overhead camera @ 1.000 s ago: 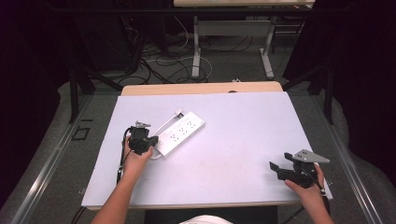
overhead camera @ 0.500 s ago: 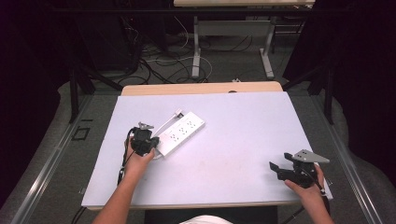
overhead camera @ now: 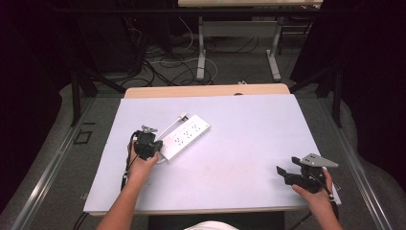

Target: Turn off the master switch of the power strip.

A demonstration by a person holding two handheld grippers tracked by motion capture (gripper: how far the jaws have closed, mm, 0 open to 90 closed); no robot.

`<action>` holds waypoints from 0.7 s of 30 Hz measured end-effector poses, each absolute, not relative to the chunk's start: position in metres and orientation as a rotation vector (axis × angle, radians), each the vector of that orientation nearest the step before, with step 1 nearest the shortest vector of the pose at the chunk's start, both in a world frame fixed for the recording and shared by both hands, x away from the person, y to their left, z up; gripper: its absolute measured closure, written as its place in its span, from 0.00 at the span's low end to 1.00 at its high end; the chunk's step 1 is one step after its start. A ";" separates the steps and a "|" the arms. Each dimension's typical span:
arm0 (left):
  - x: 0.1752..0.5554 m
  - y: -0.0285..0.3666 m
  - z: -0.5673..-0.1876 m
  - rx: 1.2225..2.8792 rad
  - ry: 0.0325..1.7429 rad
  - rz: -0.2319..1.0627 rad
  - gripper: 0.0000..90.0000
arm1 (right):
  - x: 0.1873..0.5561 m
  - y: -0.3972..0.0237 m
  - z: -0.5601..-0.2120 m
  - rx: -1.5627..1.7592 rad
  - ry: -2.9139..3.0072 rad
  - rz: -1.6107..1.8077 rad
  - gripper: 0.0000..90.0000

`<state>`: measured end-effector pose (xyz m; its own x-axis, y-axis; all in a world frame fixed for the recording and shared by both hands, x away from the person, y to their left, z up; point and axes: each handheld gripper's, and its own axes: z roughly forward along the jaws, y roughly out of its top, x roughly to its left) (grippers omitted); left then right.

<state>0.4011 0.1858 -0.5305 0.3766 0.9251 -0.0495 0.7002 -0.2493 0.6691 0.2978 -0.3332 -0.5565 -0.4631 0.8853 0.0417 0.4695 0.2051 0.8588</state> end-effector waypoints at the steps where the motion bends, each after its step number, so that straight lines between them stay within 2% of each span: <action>1: 0.401 0.186 -0.530 2.016 1.410 0.464 1.00 | 0.298 -0.333 -0.557 1.257 2.018 1.182 0.27; 21: 0.400 0.192 -0.529 1.975 1.420 0.436 1.00 | 0.298 -0.333 -0.557 1.254 2.036 1.182 0.27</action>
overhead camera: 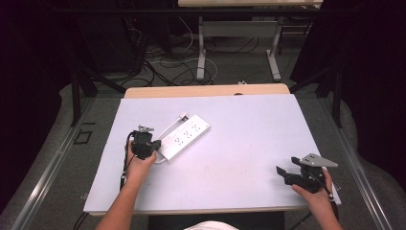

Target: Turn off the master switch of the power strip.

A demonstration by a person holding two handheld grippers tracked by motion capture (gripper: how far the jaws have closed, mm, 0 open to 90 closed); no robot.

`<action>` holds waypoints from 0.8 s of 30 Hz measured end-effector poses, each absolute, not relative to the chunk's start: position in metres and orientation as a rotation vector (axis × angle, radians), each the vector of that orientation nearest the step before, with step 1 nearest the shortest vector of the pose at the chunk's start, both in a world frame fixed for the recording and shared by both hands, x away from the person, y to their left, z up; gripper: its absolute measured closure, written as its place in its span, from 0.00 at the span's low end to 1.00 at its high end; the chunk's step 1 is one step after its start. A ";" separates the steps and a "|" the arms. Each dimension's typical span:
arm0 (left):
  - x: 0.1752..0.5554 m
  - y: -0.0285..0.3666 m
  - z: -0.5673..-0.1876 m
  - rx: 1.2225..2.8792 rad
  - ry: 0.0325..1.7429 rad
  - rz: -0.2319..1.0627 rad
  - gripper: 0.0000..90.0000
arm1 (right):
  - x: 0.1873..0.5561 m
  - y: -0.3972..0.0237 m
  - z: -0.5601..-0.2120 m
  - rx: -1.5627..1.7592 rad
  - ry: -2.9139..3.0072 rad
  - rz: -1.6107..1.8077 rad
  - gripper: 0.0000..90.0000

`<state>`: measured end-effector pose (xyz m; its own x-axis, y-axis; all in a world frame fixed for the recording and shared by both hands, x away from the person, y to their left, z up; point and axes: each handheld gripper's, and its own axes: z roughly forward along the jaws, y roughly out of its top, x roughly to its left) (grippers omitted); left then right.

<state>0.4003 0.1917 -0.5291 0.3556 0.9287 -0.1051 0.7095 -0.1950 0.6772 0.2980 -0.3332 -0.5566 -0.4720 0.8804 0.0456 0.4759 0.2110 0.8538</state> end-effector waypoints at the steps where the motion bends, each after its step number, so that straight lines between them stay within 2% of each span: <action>1: 0.400 0.192 -0.528 1.979 1.420 0.429 1.00 | 0.298 -0.333 -0.557 1.254 2.036 1.183 0.27; 11: 0.397 0.195 -0.525 1.962 1.426 0.418 0.99 | 0.298 -0.334 -0.557 1.260 2.030 1.187 0.27; 24: 0.395 0.198 -0.521 1.936 1.415 0.351 0.91 | 0.297 -0.336 -0.557 1.276 2.026 1.205 0.27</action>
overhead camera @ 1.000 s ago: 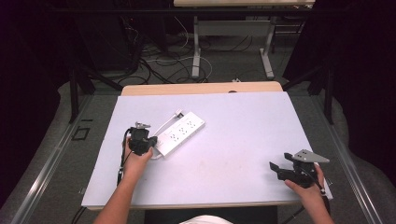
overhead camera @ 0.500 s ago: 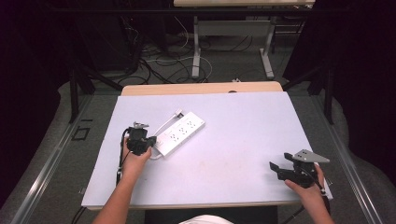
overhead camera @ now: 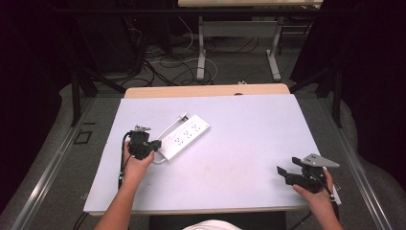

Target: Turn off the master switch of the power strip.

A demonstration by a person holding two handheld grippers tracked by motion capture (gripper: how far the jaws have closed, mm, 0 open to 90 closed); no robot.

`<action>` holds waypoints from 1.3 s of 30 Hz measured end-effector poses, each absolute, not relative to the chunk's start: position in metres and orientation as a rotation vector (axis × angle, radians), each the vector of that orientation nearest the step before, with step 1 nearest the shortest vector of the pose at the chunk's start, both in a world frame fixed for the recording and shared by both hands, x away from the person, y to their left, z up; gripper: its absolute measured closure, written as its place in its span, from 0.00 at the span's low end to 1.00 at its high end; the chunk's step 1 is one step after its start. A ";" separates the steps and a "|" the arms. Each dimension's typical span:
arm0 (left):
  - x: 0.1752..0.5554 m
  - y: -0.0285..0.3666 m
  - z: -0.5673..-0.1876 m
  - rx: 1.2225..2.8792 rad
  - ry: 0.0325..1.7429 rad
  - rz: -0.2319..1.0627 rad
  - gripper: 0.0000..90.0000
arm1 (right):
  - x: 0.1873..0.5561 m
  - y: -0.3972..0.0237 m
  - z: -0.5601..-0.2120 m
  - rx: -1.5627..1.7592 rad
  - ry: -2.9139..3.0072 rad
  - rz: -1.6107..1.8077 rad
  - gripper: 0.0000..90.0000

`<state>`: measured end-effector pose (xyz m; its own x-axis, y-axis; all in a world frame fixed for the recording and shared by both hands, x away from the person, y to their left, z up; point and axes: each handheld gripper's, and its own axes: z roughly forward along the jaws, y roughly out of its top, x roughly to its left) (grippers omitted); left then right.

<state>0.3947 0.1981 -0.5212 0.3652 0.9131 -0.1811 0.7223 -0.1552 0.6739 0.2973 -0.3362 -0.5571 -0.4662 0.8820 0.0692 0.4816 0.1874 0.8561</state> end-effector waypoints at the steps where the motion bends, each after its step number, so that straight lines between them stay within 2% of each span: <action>1: 0.395 0.199 -0.521 1.945 1.410 0.340 0.90 | 0.297 -0.337 -0.557 1.279 2.022 1.201 0.27; 15: 0.392 0.197 -0.518 1.943 1.398 0.286 0.77 | 0.297 -0.337 -0.556 1.279 2.013 1.202 0.27; 18: 0.391 0.196 -0.517 1.918 1.394 0.311 0.75 | 0.297 -0.337 -0.556 1.273 2.024 1.204 0.27; 26: 0.387 0.191 -0.512 1.903 1.360 0.297 0.61 | 0.296 -0.337 -0.555 1.272 2.019 1.193 0.27; 30: 0.386 0.187 -0.511 1.897 1.355 0.311 0.51 | 0.297 -0.337 -0.555 1.274 2.018 1.202 0.27; 39: 0.376 0.179 -0.501 1.937 1.284 0.319 0.46 | 0.297 -0.337 -0.555 1.266 2.018 1.202 0.27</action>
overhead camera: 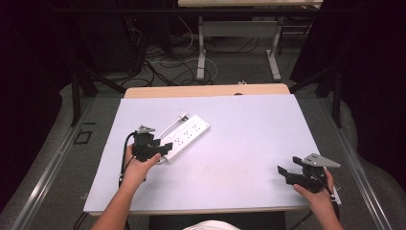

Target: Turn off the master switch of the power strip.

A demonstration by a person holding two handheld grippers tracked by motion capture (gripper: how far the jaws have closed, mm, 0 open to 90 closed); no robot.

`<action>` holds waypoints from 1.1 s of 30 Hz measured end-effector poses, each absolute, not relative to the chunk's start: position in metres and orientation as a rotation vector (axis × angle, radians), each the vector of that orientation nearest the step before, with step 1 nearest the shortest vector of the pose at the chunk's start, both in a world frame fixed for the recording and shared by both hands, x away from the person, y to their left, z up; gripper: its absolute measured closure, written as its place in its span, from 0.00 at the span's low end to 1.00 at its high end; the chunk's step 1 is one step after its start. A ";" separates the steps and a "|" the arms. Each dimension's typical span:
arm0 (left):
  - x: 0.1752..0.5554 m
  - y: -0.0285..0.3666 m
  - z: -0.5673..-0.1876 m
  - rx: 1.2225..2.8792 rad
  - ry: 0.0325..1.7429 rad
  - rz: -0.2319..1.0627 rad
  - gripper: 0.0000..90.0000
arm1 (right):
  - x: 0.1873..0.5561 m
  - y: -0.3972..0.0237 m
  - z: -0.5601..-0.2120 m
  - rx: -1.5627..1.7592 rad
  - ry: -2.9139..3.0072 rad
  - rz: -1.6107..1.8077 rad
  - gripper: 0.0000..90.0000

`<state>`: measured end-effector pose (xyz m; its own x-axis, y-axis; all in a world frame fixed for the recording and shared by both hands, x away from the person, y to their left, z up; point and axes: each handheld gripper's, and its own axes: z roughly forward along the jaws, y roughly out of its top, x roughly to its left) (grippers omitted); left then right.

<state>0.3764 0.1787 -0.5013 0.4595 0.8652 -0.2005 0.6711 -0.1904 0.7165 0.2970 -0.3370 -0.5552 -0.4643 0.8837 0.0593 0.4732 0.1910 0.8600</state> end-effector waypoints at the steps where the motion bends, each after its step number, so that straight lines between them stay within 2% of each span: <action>1: 0.375 0.178 -0.500 1.944 1.278 0.317 0.46 | 0.297 -0.337 -0.555 1.269 2.017 1.198 0.27; 15: 0.357 0.174 -0.482 2.029 1.180 0.313 0.42 | 0.297 -0.337 -0.555 1.254 2.017 1.203 0.27; 21: 0.349 0.177 -0.477 2.043 1.176 0.311 0.36 | 0.297 -0.335 -0.555 1.269 2.005 1.210 0.27; 30: 0.341 0.193 -0.473 2.033 1.205 0.295 0.16 | 0.296 -0.335 -0.553 1.272 2.013 1.199 0.27; 33: 0.338 0.199 -0.472 2.010 1.221 0.307 0.06 | 0.296 -0.335 -0.553 1.271 2.015 1.205 0.27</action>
